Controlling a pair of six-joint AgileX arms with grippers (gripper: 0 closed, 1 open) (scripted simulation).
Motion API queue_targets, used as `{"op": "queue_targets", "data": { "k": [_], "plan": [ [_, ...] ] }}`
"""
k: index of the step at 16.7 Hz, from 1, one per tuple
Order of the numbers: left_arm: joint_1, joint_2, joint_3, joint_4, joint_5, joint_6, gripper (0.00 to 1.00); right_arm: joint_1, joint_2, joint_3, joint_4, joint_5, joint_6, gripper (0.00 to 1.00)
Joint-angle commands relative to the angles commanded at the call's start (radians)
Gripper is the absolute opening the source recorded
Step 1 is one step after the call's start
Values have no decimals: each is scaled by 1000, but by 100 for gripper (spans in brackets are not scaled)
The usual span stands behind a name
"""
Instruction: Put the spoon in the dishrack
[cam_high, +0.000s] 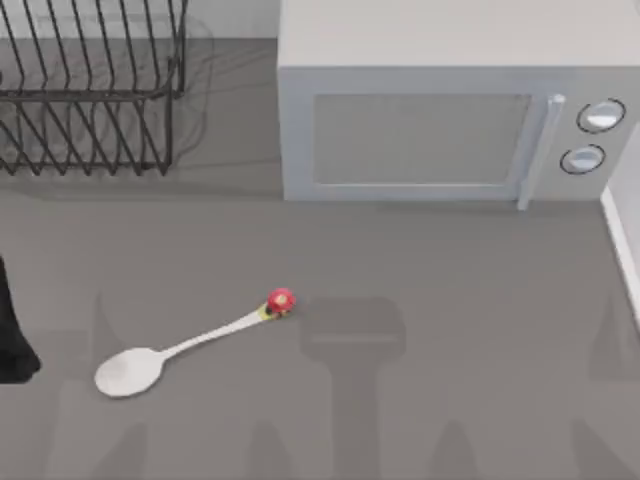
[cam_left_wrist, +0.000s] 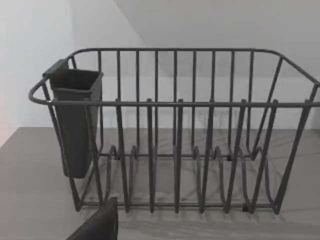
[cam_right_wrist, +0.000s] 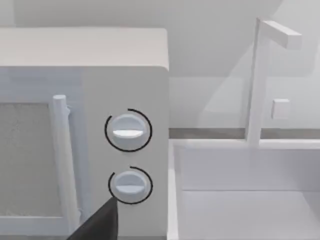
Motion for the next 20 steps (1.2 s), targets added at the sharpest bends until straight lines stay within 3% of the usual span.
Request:
{"op": "queue_targets", "data": {
  "k": [4,8,20],
  "plan": [
    [-13,31,30,-23,2,12,100,0,0,0,0,0,0,100],
    [-78,220,200,-149,5,81,100,0,0,0,0,0,0,100],
    [-380,1376,1018,-795,4,420,100,0,0,0,0,0,0,100]
  ]
}}
